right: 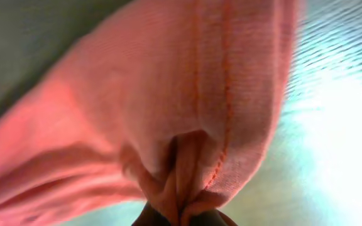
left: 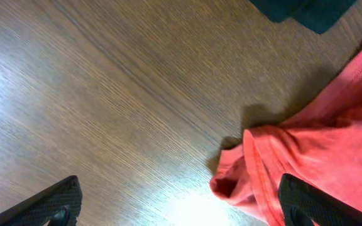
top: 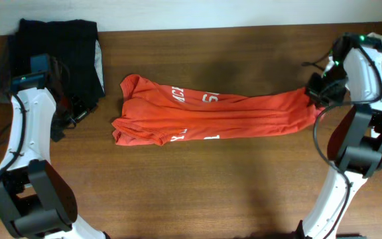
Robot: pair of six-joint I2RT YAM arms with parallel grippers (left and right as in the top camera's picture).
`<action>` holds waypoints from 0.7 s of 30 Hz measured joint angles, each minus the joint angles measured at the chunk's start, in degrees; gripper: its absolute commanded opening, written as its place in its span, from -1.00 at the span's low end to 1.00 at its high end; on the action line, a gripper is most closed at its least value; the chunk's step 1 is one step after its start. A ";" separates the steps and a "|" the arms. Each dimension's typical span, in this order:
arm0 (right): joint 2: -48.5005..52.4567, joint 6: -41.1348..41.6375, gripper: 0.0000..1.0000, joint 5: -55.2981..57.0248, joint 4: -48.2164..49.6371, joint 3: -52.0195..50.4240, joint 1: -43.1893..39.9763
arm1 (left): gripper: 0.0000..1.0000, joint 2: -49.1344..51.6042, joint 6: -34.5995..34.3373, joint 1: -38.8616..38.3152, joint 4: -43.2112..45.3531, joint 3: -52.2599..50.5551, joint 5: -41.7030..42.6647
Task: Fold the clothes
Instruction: 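Grasp the right end of the strip with the right gripper, then fold the right end leftward over the strip with the right gripper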
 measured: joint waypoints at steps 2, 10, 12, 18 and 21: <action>-2.29 0.28 -0.92 0.35 -0.04 0.52 3.93 | 0.98 0.00 0.00 0.00 0.00 0.00 0.98; -3.02 2.91 -0.92 -0.81 3.50 0.72 22.64 | 0.98 0.00 0.00 -0.72 -0.07 0.00 2.10; -3.02 3.23 -0.92 -1.68 4.55 0.72 25.92 | 0.98 0.00 0.00 -1.57 -0.07 0.00 2.10; -2.73 4.76 -0.69 -2.80 9.33 -0.46 33.59 | 0.99 0.00 0.00 -4.37 0.00 0.00 2.14; -2.05 5.70 -0.47 -2.95 10.80 -2.23 35.47 | 0.99 0.00 0.00 -5.03 0.04 0.00 2.14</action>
